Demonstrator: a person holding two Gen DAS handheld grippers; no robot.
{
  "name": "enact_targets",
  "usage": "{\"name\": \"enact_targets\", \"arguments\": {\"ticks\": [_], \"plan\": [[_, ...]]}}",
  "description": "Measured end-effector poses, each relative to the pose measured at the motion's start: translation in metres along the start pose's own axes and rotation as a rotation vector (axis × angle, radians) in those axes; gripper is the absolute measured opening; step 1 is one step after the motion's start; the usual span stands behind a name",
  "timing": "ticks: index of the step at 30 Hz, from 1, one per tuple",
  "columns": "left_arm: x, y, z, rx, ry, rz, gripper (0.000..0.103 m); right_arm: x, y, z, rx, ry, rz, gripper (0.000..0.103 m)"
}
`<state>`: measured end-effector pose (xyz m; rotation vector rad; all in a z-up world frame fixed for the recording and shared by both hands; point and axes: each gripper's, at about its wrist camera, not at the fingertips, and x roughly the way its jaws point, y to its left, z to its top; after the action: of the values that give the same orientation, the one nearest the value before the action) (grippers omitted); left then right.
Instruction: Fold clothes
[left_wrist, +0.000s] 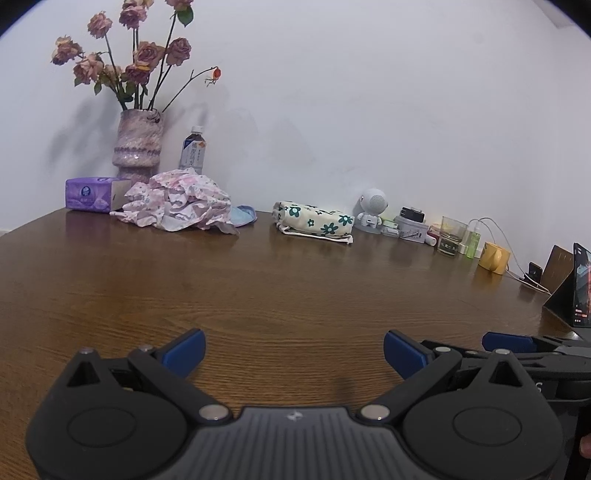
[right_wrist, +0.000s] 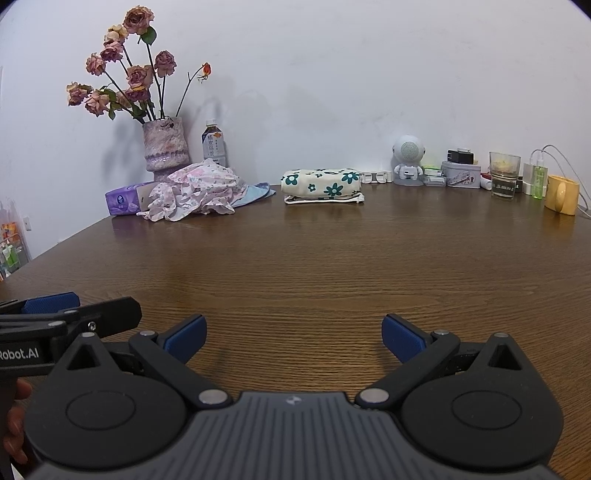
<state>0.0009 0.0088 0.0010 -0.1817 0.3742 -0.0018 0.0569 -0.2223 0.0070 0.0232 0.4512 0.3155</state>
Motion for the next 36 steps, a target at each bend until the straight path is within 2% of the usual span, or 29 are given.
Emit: {"name": "enact_targets", "arguments": {"ticks": [8,18,36], "plan": [[-0.0002,0.0012,0.0008,0.000,0.002,-0.007,0.103,0.0024,0.0005,0.0003,0.010,0.021,0.026,0.103],[0.0007,0.0039,0.0023,-0.014,0.017,-0.008,0.103,0.0007,0.0052,-0.0011,-0.009,0.002,0.001,0.103],[-0.0038,0.0021,-0.0018,-0.017,-0.012,-0.010,0.103,0.0012,0.0063,-0.0023,-0.001,0.006,-0.007,0.103]]}}
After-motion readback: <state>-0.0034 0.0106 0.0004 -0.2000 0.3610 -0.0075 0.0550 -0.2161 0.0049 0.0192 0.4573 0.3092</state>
